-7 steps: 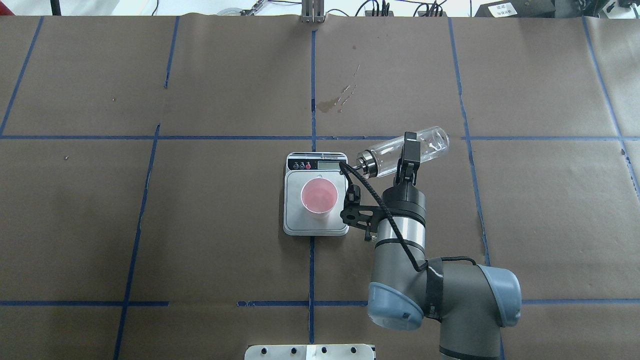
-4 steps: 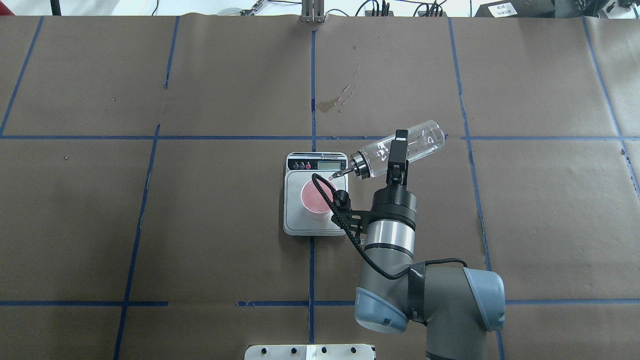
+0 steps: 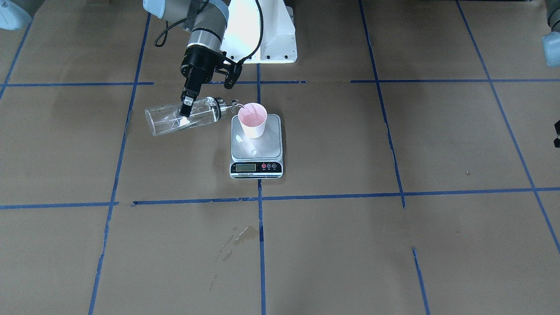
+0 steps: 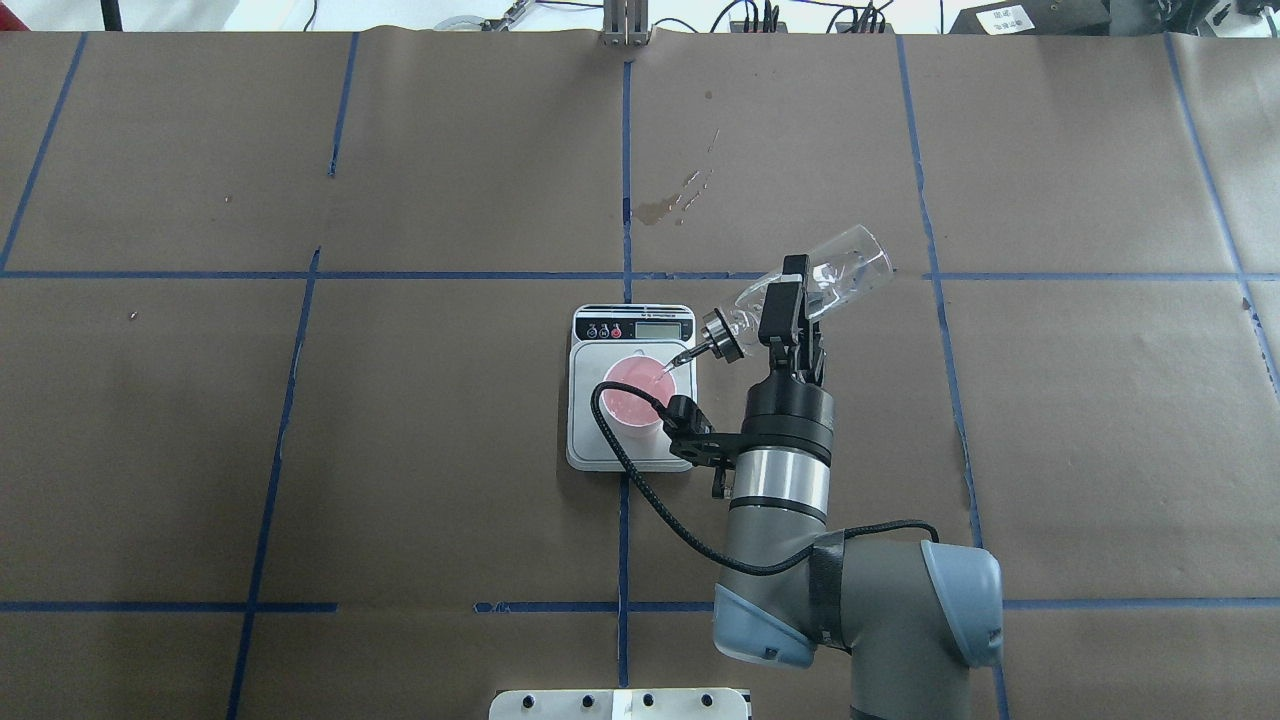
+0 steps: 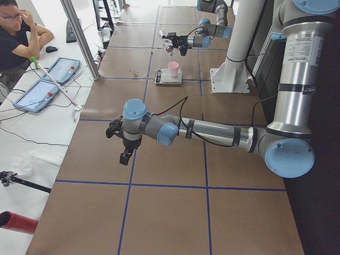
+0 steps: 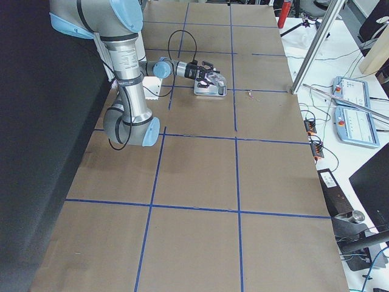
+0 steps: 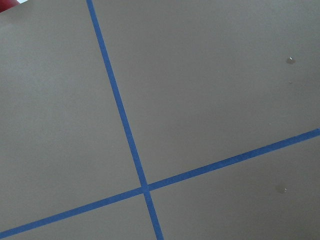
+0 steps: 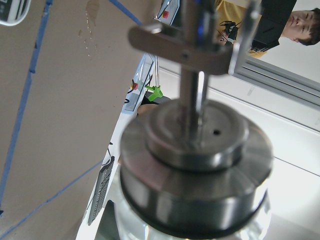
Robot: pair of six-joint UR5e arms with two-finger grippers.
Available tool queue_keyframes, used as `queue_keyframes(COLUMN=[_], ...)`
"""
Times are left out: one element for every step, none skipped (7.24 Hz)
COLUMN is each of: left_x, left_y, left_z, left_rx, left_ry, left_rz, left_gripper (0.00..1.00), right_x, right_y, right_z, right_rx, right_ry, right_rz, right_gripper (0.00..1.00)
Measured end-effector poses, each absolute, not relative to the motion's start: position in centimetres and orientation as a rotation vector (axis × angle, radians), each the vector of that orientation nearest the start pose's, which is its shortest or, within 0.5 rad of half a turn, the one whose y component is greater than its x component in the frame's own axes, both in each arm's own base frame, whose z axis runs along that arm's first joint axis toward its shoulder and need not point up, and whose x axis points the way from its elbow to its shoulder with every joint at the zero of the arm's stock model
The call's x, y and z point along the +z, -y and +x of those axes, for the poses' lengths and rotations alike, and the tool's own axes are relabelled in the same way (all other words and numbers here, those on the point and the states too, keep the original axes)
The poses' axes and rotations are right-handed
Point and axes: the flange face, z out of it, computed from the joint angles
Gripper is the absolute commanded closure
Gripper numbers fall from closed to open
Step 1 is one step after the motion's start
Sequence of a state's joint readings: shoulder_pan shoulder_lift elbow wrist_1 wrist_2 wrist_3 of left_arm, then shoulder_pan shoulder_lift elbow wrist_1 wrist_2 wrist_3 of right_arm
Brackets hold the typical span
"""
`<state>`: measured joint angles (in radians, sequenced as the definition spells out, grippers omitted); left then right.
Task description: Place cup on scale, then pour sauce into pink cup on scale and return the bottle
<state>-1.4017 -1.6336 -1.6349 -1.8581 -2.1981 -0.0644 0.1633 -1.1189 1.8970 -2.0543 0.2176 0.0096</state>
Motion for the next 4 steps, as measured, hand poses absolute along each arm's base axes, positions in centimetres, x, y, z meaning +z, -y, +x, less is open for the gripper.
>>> queue_keyframes(left_x=[57.07, 57.05, 56.98, 56.78], left_y=[54.59, 54.71, 54.83, 55.01], left_z=[1.71, 1.73, 1.75, 1.78], left_rx=[0.23, 0.229, 0.229, 0.229], left_ry=[-0.662, -0.662, -0.662, -0.662], left_rz=[0.326, 0.326, 0.326, 0.328], left_gripper=[0.0, 0.0, 0.0, 0.0], right_x=[25.9, 25.7, 25.53, 25.46], right_y=[31.96, 31.96, 31.98, 31.94], right_z=[-52.15, -52.13, -52.08, -52.05], right_rx=[-1.001, -1.016, -1.015, -0.985], right_ry=[-0.935, -0.95, -0.947, -0.913], right_rz=[1.102, 1.097, 1.099, 1.112], right_gripper=[1.0, 1.0, 1.0, 1.0])
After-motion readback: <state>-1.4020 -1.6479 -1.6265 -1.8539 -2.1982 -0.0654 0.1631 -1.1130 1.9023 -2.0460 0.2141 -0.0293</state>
